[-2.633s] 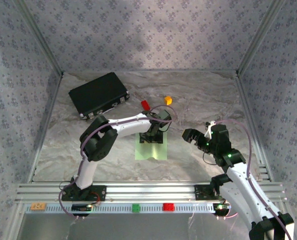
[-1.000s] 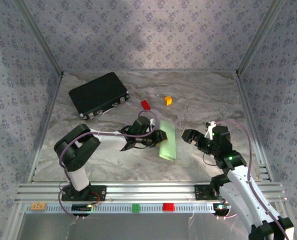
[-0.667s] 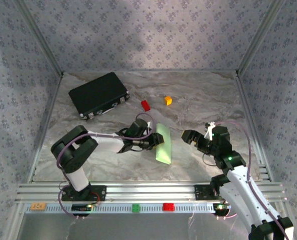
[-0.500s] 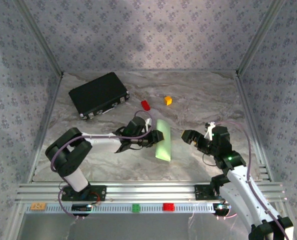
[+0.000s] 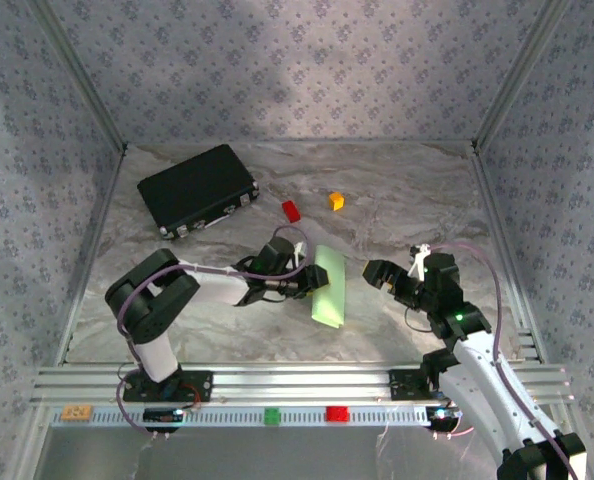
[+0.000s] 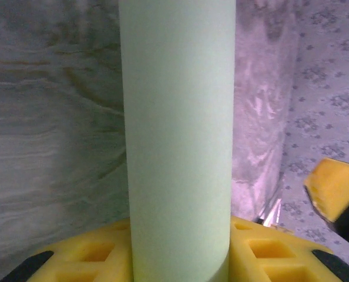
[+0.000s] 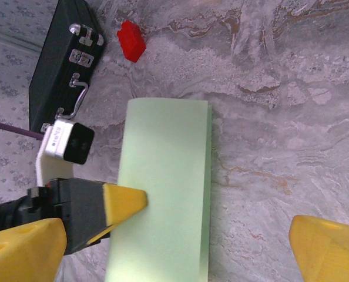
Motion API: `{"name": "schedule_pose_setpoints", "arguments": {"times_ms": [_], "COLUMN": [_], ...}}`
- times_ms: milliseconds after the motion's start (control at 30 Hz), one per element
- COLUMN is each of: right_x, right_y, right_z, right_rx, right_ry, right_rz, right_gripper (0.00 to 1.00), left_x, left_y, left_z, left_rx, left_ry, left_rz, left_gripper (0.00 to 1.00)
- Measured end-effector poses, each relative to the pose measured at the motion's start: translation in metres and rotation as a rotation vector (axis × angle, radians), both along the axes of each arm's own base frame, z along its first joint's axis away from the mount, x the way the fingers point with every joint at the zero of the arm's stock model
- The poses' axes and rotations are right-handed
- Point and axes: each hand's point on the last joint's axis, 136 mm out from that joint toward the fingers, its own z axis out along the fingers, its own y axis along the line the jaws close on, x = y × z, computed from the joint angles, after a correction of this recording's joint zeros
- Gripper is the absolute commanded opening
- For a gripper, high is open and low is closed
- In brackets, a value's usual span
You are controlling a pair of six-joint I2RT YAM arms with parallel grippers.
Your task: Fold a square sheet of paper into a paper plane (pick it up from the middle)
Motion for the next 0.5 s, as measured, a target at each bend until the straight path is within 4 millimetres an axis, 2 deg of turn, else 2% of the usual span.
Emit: {"name": "schedule_pose_setpoints", "arguments": {"times_ms": [333,500], "right_x": [0.004,0.007], "right_y": [0.003,0.01], "right_z": [-0.001,0.015], "right_rx": [0.027,0.035], "right_ry": [0.04,0.022], "right_rz": [-0.017,-0.008], "right_gripper": [0.99,0.99], "left_x": [0.002,0.001], "left_y": [0.012,0.017], "left_z": [-0.017,-0.024], "left_rx": [0.081,0.117], "left_ry": [0.014,0.022], "left_rz": [0.038,0.047], "left_gripper": [0.37,0.38]}}
